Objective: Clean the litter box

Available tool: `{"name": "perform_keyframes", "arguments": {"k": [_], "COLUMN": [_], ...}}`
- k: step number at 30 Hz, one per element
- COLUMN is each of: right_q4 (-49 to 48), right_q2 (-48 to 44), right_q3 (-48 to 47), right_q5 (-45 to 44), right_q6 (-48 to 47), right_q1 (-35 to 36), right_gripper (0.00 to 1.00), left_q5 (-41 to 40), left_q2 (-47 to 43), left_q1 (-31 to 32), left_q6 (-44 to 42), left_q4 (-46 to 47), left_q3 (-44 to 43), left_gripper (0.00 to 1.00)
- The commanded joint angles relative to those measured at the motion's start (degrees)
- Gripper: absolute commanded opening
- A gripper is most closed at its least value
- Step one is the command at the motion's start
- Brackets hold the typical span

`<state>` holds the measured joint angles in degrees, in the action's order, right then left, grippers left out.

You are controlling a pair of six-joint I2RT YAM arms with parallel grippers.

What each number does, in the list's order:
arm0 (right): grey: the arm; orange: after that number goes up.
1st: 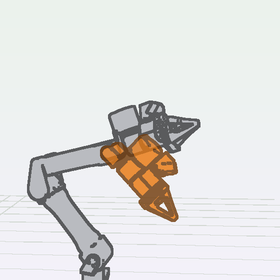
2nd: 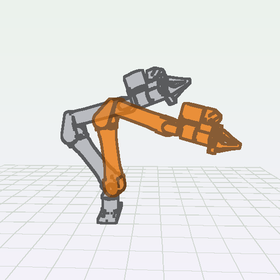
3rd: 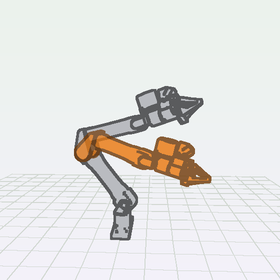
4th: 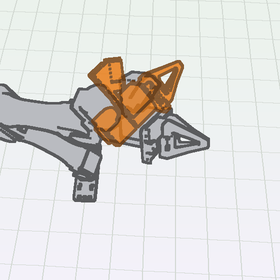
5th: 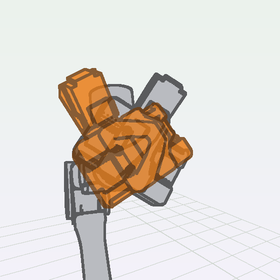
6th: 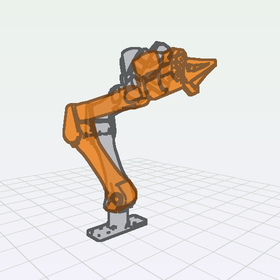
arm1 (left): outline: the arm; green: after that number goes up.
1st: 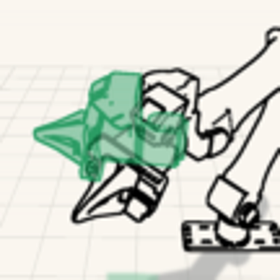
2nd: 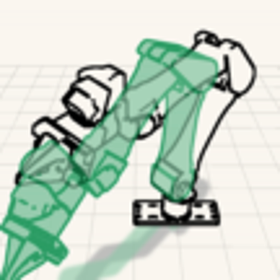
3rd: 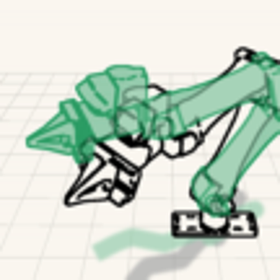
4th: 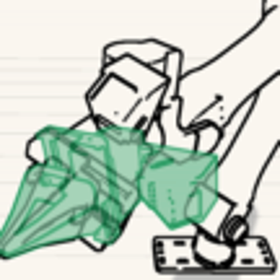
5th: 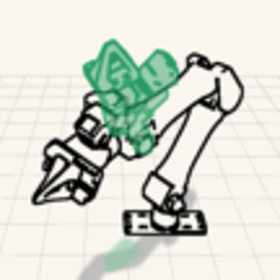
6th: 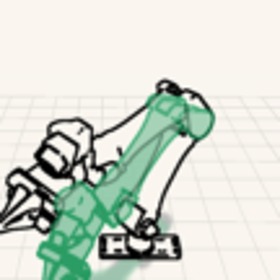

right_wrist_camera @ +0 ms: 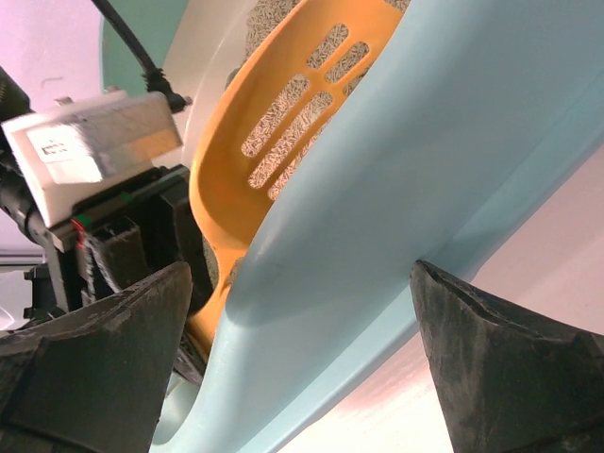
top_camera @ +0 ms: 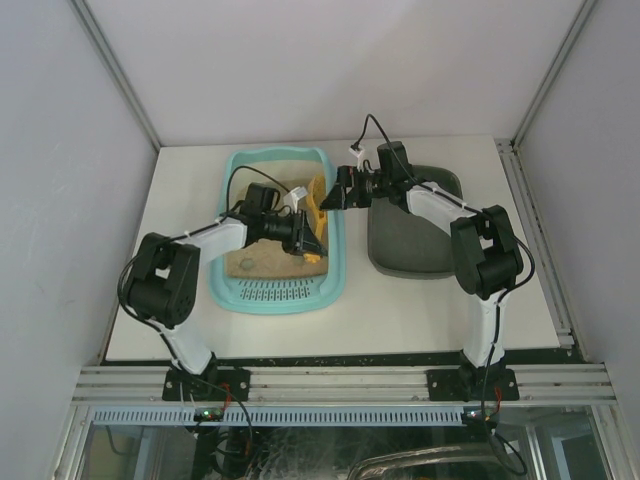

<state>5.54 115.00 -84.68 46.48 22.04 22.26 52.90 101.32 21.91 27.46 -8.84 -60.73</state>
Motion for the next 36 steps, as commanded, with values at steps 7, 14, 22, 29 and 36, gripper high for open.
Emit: {"name": "perform_keyframes", "arguments": {"k": [7,14,22,29,36], "right_q4": [-1.0,-0.8,0.0,0.3,1.4], "right_q2": [-2.2,-2.1,-2.1,-3.2,-4.3], "right_q3": [0.4,0.4,0.4,1.0,1.4], "right_q5": [-0.2,-0.5,-1.0,-1.3,-2.2], "right_q6": [-0.8,-1.1,-1.9,-2.7,-4.8], "right_q1": [1.0,1.0,1.1,1.2,1.7], "right_gripper": [1.00,1.00,1.00,1.00,1.00], "left_q5": [4.9,-1.3,-8.3,-9.7,-8.5], "left_q2": [-6.9,-7.0,-9.7,-14.3,-18.0], "left_q1": [-1.3,-1.4,-1.4,-1.6,-2.4], "left_q6": [0.1,-3.1,-2.9,-1.5,-0.6], "left_q4": [6.0,-2.4,-8.4,-8.6,-8.2], "left_q3": [3.6,4.6,7.6,10.6,12.8], "left_gripper": [0.00,0.00,0.00,0.00,0.00]}}
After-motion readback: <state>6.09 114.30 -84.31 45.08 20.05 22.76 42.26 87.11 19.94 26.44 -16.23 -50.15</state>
